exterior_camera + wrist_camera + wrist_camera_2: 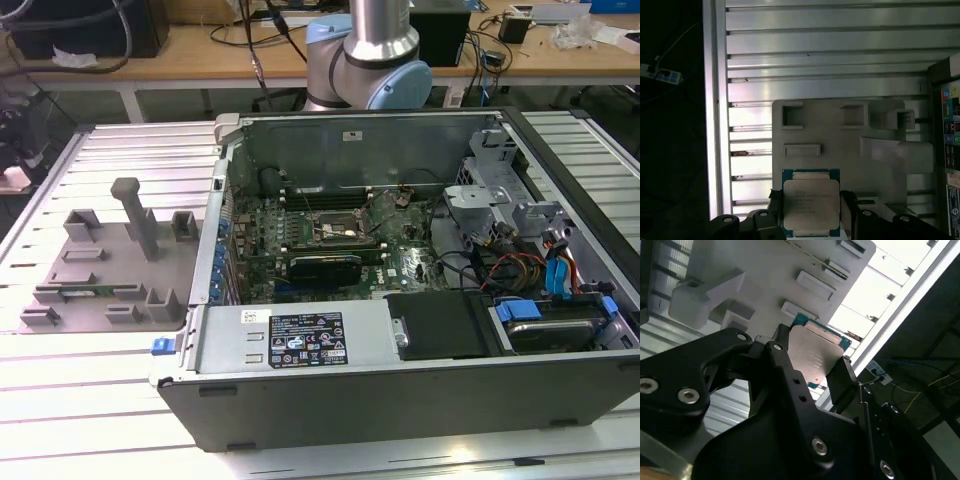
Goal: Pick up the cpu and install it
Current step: 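Pick up the cpu and move it towards the insertion slot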
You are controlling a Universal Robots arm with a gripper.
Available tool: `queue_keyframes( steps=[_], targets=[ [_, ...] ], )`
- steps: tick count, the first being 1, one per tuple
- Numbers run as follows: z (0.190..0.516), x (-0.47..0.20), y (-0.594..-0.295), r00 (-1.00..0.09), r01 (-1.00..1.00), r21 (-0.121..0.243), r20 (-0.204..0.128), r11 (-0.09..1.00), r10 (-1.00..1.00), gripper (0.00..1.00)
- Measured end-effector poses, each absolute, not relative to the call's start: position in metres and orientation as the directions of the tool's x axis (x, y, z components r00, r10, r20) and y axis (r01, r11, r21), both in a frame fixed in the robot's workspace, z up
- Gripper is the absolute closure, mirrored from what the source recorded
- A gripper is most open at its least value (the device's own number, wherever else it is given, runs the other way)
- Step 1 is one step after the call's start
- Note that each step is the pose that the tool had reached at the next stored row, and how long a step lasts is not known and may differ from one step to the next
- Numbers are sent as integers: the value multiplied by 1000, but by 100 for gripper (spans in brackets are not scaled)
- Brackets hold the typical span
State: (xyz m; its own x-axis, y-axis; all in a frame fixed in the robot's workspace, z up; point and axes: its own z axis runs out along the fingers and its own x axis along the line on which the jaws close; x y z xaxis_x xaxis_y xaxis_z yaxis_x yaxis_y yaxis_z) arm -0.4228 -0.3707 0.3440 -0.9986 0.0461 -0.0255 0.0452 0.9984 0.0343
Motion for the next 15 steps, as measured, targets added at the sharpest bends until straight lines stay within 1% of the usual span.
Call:
queue_keyframes(
  steps=[1, 4, 15],
  targets=[
    [358, -423, -371, -999, 45, 34, -26, 998, 46, 45],
    [374, -423, -371, -999, 45, 34, -26, 998, 46, 45],
    [405, -423, -370, -999, 45, 34, -26, 998, 46, 45]
  ],
)
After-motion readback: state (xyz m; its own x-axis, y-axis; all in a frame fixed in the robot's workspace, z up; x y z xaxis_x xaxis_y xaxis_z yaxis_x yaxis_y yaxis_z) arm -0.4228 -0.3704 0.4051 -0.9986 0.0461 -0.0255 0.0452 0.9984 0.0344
